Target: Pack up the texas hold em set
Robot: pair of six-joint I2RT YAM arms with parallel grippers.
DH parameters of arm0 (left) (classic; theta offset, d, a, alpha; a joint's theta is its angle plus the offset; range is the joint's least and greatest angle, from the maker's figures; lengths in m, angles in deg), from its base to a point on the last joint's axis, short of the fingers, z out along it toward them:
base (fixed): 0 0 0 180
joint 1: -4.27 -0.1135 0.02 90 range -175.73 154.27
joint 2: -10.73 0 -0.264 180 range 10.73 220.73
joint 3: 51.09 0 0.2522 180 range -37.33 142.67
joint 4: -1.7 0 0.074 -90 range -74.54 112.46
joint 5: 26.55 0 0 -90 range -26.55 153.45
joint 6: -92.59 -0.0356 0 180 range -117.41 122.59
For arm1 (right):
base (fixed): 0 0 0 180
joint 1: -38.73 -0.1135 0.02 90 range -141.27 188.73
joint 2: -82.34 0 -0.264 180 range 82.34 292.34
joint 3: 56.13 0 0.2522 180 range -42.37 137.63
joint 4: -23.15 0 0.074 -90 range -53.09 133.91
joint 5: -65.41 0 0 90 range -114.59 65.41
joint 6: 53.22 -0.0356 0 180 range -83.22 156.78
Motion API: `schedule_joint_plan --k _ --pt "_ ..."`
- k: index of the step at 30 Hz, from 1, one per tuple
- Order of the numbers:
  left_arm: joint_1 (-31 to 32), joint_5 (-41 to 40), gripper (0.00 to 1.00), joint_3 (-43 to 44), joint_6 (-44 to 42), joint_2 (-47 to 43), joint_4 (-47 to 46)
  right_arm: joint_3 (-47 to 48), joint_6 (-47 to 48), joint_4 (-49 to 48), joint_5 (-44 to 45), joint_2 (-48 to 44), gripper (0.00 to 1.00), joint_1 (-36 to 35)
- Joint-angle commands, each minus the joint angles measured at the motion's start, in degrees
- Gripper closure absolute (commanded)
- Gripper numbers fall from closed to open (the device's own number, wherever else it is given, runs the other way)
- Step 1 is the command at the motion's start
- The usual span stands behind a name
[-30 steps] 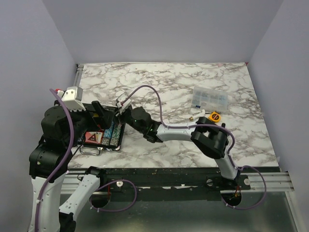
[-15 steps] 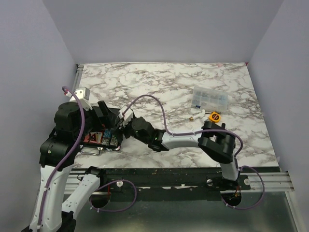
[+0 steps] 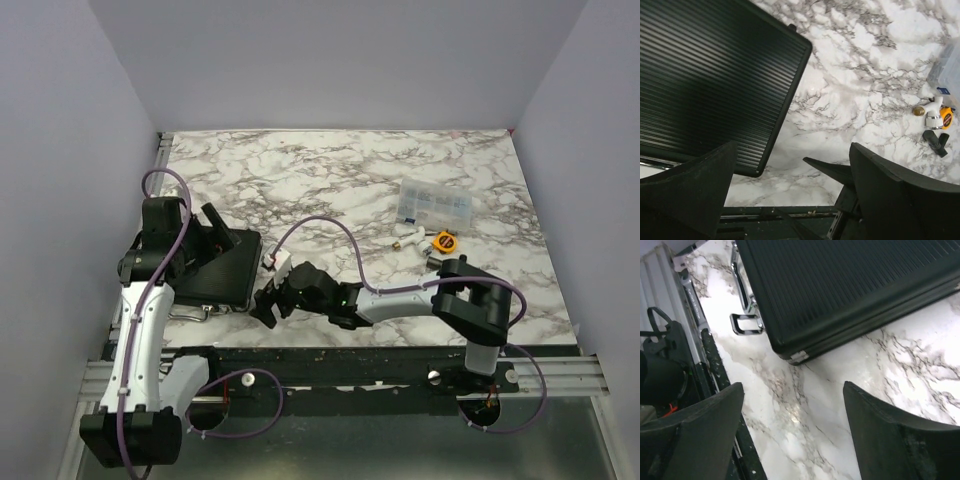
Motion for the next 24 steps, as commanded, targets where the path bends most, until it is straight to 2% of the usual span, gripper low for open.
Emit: schedule_joint_plan --k 1,6,8,10,11,13,16,18,24 --pt "-5.56 8.68 0.13 -6.79 2.01 3.03 -5.89 4.75 -4.57 0.3 -4.03 3.48 0.26 0.02" --pt "-12.17 12.84 0.39 -13.57 1.88 8.15 -11.29 6.79 -4.18 -1.42 -6.44 5.16 0.55 -0.13" --pt "-13.23 10.77 0.49 -14.51 0.63 9.73 -12.64 6.55 -3.29 -3.38 -6.77 5.75 0.64 -0.12" --pt "-13.64 8.28 0.57 -14.95 -0.45 10.69 -13.2 7.28 -1.61 -3.6 -7.58 6.32 0.79 -0.3" --pt "-13.81 7.48 0.6 -15.15 -1.02 11.05 -13.55 7.68 -1.18 -3.95 -7.82 6.66 0.88 -0.47" --pt "-14.03 5.47 0.63 -15.65 -1.2 11.41 -13.85 8.38 -0.53 -4.69 -8.71 7.49 0.99 -0.73" --pt "-14.13 3.86 0.69 -16.97 -0.28 11.22 -14.75 9.18 0.99 -6.63 -9.05 8.88 0.99 -1.23" --pt "-14.37 1.95 0.78 -17.56 1.57 11.64 -14.26 10.43 3.03 -6.94 -9.19 10.17 0.99 -1.67" --pt "-17.32 1.33 0.81 -19.83 5.0 13.11 -14.14 16.08 8.05 -4.83 -8.76 14.59 0.99 -2.14"
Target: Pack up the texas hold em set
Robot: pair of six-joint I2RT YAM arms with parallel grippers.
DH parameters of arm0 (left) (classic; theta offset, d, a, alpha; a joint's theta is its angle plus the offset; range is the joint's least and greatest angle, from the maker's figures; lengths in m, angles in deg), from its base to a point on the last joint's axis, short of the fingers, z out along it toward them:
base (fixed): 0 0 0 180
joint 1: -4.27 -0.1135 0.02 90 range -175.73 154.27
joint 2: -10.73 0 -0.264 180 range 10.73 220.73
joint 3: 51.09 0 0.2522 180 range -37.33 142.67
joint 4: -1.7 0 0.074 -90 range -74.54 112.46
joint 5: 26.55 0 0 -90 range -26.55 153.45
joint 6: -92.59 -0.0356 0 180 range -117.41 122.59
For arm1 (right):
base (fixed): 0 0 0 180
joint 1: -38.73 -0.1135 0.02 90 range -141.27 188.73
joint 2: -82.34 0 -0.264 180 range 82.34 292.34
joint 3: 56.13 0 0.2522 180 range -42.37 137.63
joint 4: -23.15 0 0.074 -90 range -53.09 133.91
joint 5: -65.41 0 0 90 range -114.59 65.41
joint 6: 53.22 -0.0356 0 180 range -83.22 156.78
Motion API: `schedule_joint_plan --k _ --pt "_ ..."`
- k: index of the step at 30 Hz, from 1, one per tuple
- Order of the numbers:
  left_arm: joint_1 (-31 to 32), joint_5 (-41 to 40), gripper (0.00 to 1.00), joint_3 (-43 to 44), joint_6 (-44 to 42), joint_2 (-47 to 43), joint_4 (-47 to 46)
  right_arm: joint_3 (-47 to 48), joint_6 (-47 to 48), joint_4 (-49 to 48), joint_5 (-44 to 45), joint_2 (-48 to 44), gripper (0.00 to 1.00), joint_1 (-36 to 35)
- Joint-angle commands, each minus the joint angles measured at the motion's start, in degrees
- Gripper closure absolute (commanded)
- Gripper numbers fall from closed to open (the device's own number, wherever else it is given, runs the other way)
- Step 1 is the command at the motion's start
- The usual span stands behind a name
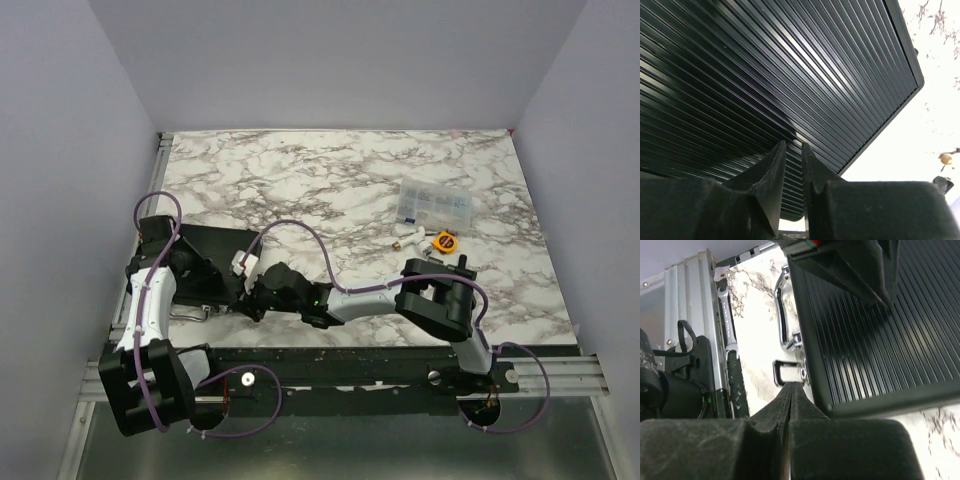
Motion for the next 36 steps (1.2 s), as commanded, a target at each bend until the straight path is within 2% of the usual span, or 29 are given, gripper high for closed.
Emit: schedule_joint_plan --k 1,11,17,27,30,36 --pt "-2.42 -2.29 0.83 -2.75 3.14 0.79 -0.96 5.64 5.7 0.74 -0.81 3.85 0.99 -0.7" --pt "-3.67 -5.2 0.88 -3.12 4.42 1.45 0.1 9.23 11.05 4.84 -0.41 8.61 0.99 -2.21" --pt "-4.44 -4.53 0.89 -3.01 4.33 2.71 -0.26 9.87 18.66 8.27 2.54 11.53 0.99 -4.43" --pt "-5.52 -4.42 0.93 -2.72 4.1 3.24 -0.3 10.79 30.22 14.53 22.48 21.13 0.99 -7.64" --pt "-5.69 -4.39 0.93 -2.6 4.07 3.23 -0.47 8.66 30.08 12.54 24.0 18.23 0.99 -7.61" --pt "-5.87 -4.55 0.93 -2.11 3.71 2.43 -0.21 3.21 22.37 8.28 16.19 5.54 0.99 -7.06"
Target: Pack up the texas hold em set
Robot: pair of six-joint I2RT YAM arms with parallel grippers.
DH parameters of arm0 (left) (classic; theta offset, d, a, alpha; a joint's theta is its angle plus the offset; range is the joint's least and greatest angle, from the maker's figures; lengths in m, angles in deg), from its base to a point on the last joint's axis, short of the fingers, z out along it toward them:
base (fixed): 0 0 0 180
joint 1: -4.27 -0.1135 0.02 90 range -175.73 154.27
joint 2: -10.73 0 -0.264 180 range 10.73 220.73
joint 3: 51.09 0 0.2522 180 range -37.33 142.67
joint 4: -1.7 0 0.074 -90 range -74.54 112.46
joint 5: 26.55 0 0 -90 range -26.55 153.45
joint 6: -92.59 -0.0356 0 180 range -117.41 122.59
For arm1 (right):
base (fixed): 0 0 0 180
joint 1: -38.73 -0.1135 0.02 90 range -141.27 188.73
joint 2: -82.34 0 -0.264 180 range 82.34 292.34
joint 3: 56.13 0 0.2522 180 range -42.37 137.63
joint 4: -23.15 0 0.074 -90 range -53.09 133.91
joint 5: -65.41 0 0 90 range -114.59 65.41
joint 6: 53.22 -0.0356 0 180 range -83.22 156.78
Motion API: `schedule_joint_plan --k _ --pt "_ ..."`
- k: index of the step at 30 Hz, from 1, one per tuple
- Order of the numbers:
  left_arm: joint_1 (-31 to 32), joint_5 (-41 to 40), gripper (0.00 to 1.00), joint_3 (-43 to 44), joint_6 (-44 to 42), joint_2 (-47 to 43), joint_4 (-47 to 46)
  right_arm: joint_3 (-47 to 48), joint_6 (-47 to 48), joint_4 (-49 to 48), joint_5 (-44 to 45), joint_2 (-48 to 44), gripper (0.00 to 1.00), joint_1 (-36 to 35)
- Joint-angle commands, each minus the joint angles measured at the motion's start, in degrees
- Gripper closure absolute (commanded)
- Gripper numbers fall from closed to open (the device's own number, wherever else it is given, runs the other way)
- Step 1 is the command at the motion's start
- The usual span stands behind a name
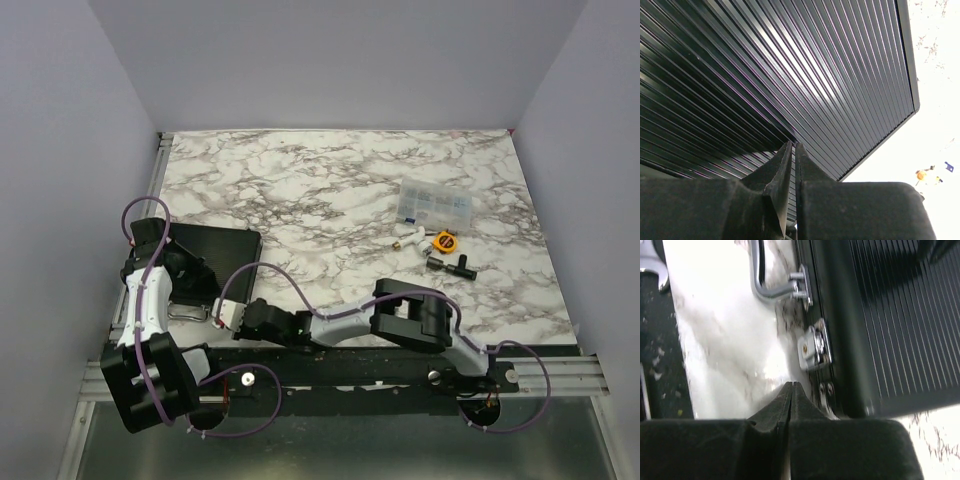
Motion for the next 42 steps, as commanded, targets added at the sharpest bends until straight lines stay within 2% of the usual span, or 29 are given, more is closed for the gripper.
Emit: schedule_joint_plan --k 1,5,8,13,18,21,22,25,29,32,33,36,37,42 --pt "-0.78 -5.58 0.93 -1.12 -1.46 0.58 1.22 -5.66 -6.21 3.28 -4.28 -8.22 0.99 1.16" --pt "-0.73 -6.22 0.93 -1.3 -1.28 -0.66 0.99 -8.04 -12.44 0.75 -9.37 -13.65 0.99 3.31" --pt "-0.78 -5.57 0.93 -1.22 -1.6 -0.04 0.93 -6.39 -18.05 0.18 -12.2 -13.93 0.99 5.26" --pt "-0.78 -3.68 0.91 -1.04 -1.92 -0.14 0.36 -1.0 -23.66 0.74 -14.22 -9.91 0.99 8.58" --pt "-0.94 -4.56 0.85 1.67 -2.19 -1.55 2.5 4.85 -23.89 3.91 -18.59 -3.89 0.99 10.17" --pt "-2.24 -5.48 0.8 3.37 -1.56 -3.3 3.92 5.01 -24.16 5.06 -19.19 -2.71 0.99 10.24" --pt "-3.29 -5.6 0.78 3.44 -1.14 -3.86 3.88 4.27 -24.45 4.54 -19.19 -2.81 0.99 10.3" --pt "-8.3 -6.76 0.57 3.83 0.05 -5.01 4.64 2.13 -24.99 2.84 -19.54 -3.18 0.99 10.62" --pt "-18.86 -7.95 0.55 4.19 2.56 -5.16 7.06 1.65 -25.66 3.69 -20.0 -2.8 0.99 10.91" --pt "-25.52 -10.38 0.61 3.1 4.91 -5.41 6.78 0.84 -25.73 3.08 -20.63 -2.91 0.99 11.02" --pt "-26.82 -10.96 0.67 2.25 5.56 -5.49 5.69 0.75 -25.61 3.36 -20.69 -2.91 0.99 10.97" --pt "-30.16 -10.99 0.95 0.3 6.82 -6.29 2.55 -0.12 -25.39 2.56 -20.15 -3.18 0.99 10.96" --pt "-30.35 -12.01 0.99 0.05 6.9 -6.73 1.72 -0.14 -25.1 2.59 -20.11 -3.05 0.99 10.98" --pt "-30.31 -18.34 1.0 0.46 5.84 -8.74 2.02 0.83 -24.6 4.02 -19.75 -2.33 0.99 10.99"
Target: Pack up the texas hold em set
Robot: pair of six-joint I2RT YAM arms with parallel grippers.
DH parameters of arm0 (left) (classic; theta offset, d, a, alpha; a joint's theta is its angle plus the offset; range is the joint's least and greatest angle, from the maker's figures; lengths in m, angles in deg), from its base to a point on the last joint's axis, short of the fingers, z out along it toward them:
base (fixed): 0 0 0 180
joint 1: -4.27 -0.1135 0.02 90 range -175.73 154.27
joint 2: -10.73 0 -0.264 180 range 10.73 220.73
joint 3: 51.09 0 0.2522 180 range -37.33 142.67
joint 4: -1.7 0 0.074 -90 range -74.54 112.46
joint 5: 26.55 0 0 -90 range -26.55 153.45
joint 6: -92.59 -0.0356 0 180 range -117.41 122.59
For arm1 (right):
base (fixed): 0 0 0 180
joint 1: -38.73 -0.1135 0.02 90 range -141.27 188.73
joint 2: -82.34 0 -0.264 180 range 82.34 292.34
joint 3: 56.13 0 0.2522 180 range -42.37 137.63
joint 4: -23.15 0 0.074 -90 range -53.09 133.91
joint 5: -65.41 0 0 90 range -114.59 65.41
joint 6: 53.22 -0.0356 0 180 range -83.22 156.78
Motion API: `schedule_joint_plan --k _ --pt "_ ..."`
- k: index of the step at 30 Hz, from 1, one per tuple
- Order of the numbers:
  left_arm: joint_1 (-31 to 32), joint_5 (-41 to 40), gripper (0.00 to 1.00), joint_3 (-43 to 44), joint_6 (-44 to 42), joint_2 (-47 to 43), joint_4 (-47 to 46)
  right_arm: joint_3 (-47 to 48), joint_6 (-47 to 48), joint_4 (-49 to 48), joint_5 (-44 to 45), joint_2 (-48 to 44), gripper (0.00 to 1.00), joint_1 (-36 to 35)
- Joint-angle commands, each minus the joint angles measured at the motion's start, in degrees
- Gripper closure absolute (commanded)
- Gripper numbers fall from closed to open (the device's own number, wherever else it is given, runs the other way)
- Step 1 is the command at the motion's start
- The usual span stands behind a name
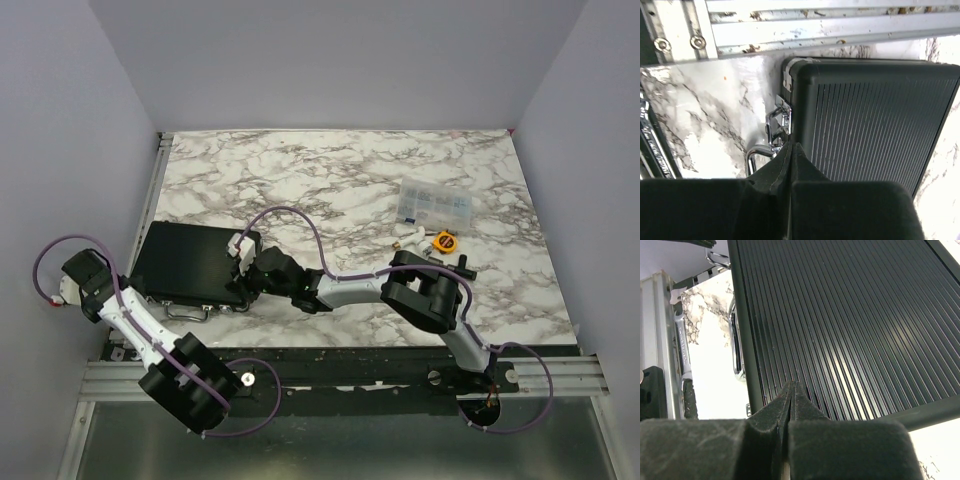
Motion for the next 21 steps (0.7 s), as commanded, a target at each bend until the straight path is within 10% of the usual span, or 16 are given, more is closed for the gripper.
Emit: schedule_joint_plan --k 1,21 --pt "-0.44 -7.6 1.0 -0.07 0.76 -3.02 -0.5 -1.4 0.26 5.78 -1.91 1.77 0.99 -0.46" --pt "-0.54 -11.0 1.0 -6.79 4.93 1.29 -3.97 -1.57 0.56 6.27 -2.82 0.36 0.99 -0.45"
